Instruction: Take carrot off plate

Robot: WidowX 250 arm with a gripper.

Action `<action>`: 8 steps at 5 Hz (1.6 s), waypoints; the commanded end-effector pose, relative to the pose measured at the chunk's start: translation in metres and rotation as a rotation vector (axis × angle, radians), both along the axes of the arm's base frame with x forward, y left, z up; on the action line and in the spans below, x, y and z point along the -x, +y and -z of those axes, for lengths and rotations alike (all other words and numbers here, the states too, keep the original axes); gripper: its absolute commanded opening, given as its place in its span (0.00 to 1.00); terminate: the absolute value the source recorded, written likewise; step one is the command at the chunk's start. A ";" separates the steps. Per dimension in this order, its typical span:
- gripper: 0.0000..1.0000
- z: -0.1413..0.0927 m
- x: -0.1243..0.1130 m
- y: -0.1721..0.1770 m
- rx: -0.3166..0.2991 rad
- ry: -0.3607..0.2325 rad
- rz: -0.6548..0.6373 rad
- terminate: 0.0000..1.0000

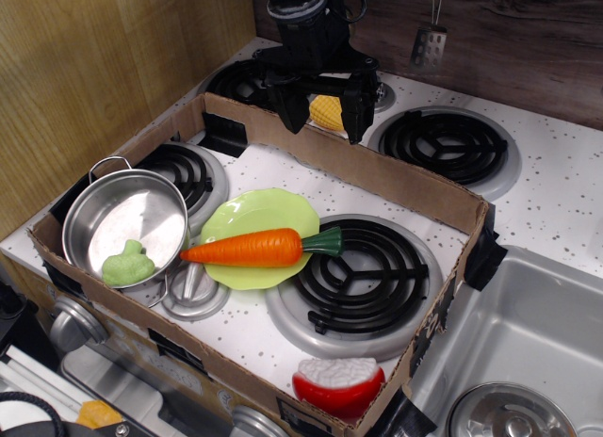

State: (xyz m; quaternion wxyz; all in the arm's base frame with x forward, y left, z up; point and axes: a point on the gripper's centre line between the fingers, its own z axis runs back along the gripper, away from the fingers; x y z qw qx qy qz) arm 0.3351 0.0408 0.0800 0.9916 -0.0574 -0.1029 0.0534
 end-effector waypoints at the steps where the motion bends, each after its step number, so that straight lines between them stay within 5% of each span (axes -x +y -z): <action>1: 1.00 -0.027 0.018 -0.011 0.038 0.035 -0.414 0.00; 2: 1.00 -0.030 0.018 -0.015 0.044 -0.005 -0.663 0.00; 3: 1.00 -0.029 0.018 -0.020 0.086 0.053 -0.915 0.00; 5: 1.00 -0.017 0.051 -0.029 0.190 -0.004 -1.410 0.00; 6: 1.00 -0.007 0.070 -0.028 0.195 -0.049 -1.658 0.00; 8: 1.00 0.009 0.077 -0.009 0.202 -0.036 -1.756 0.00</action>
